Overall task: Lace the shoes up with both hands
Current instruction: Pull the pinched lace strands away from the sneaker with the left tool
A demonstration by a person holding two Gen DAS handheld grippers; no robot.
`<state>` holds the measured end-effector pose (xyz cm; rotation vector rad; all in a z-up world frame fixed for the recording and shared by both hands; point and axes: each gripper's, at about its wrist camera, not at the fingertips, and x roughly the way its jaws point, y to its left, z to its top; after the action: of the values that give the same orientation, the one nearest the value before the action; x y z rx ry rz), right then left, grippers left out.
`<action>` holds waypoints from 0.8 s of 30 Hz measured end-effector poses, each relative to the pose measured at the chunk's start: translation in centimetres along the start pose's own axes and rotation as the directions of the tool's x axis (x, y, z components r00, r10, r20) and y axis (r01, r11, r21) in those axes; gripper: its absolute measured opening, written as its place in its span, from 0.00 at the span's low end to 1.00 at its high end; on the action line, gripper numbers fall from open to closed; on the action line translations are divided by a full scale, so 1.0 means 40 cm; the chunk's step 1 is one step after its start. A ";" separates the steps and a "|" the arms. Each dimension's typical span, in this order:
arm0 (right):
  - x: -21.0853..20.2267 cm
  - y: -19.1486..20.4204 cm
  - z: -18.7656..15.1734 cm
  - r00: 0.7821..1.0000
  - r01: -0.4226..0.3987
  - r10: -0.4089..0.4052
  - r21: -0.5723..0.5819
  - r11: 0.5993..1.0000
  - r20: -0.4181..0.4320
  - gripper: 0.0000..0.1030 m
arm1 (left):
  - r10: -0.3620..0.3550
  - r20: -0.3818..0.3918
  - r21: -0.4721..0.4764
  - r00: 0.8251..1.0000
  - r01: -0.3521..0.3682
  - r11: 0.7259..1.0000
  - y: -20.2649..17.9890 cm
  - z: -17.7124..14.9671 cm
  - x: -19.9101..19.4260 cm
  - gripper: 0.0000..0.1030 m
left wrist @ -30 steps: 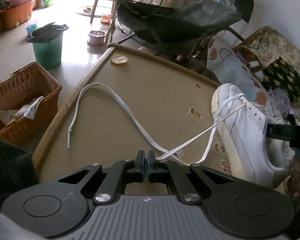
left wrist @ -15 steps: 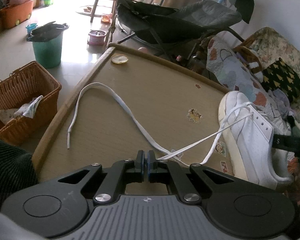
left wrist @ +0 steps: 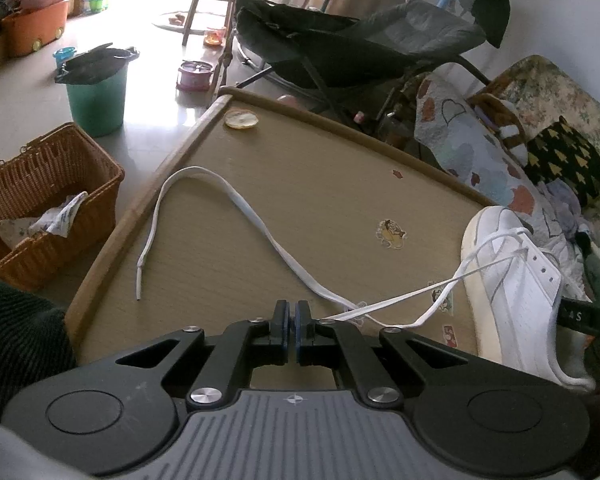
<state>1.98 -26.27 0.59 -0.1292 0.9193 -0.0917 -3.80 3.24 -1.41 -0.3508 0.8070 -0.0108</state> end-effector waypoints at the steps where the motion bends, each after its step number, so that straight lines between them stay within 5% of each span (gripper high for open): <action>1: -0.001 -0.002 -0.002 1.000 0.000 0.000 0.000 1.000 -0.001 0.26 | 0.000 0.000 0.000 1.000 0.000 1.000 -0.001 0.002 -0.001 0.04; 24: -0.035 -0.073 -0.068 1.000 -0.019 0.019 -0.004 1.000 -0.014 0.26 | -0.003 -0.002 -0.001 1.000 0.003 1.000 0.005 0.017 0.007 0.05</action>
<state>-1.08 -29.14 0.50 -0.1240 0.9345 -0.0729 -3.14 3.60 -1.23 -0.3534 0.8085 -0.0139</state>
